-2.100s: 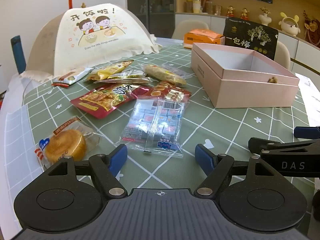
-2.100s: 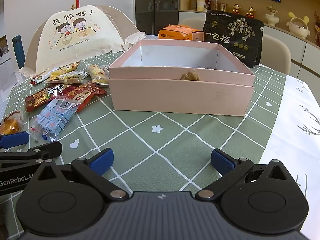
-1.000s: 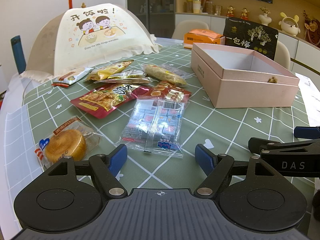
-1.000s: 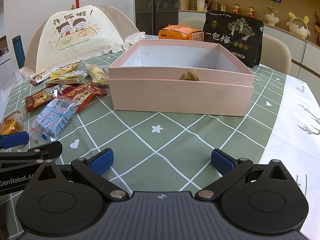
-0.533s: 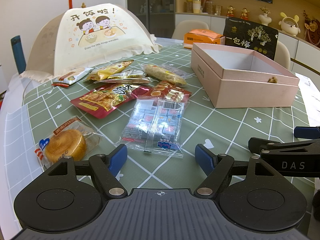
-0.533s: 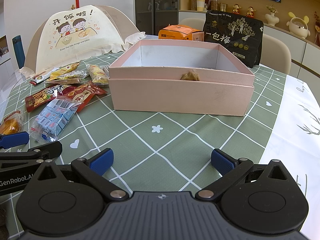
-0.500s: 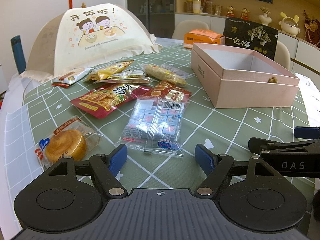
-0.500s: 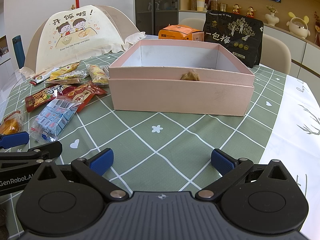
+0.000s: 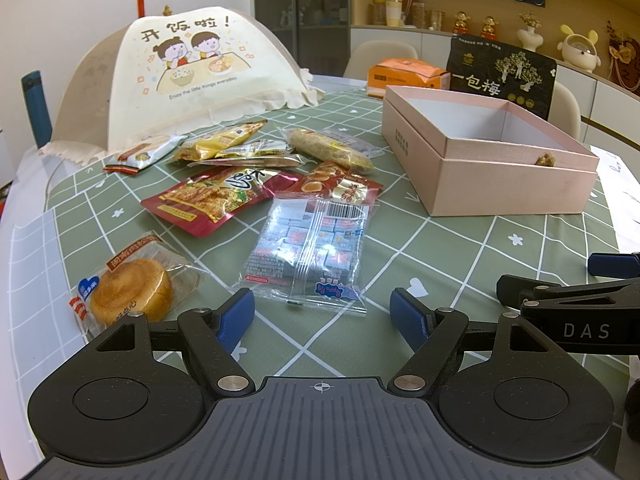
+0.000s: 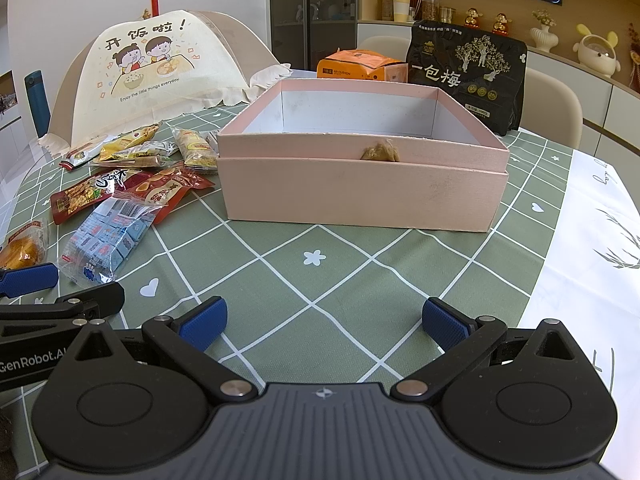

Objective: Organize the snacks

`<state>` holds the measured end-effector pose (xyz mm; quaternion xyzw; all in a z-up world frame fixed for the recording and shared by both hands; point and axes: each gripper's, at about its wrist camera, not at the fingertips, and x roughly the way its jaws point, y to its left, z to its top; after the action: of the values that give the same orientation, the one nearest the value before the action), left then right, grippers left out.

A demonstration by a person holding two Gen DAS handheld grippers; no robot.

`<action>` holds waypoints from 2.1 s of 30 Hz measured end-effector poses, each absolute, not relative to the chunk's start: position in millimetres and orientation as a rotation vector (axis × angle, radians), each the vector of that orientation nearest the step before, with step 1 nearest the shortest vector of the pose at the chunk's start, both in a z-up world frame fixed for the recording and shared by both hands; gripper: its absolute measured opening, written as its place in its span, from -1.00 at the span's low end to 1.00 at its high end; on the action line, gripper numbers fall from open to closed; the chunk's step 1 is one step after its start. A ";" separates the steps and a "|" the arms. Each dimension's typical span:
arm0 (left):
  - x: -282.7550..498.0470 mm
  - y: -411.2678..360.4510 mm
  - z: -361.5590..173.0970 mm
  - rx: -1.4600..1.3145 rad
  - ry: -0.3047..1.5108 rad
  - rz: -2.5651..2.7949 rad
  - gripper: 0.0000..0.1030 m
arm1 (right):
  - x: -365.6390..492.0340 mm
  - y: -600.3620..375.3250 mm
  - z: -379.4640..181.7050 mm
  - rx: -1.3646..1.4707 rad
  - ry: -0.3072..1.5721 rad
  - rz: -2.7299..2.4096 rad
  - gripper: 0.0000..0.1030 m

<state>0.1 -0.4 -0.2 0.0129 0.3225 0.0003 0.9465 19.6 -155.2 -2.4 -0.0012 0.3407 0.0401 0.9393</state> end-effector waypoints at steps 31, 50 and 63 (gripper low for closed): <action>111.6 155.9 94.4 -0.080 0.680 -0.067 0.49 | 46.4 -123.1 36.1 -0.006 0.954 0.196 0.82; 196.2 231.8 27.9 -0.009 0.807 -0.216 0.18 | 79.4 -22.4 75.5 -0.073 0.927 0.304 0.82; 117.2 190.5 26.9 -0.139 0.935 -0.272 0.12 | 51.6 61.3 43.5 -0.168 0.939 0.606 0.17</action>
<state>117.2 190.5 26.9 -0.0669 0.4488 -0.1305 0.8815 51.6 61.3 43.5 -0.0794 0.4451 0.2870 0.8445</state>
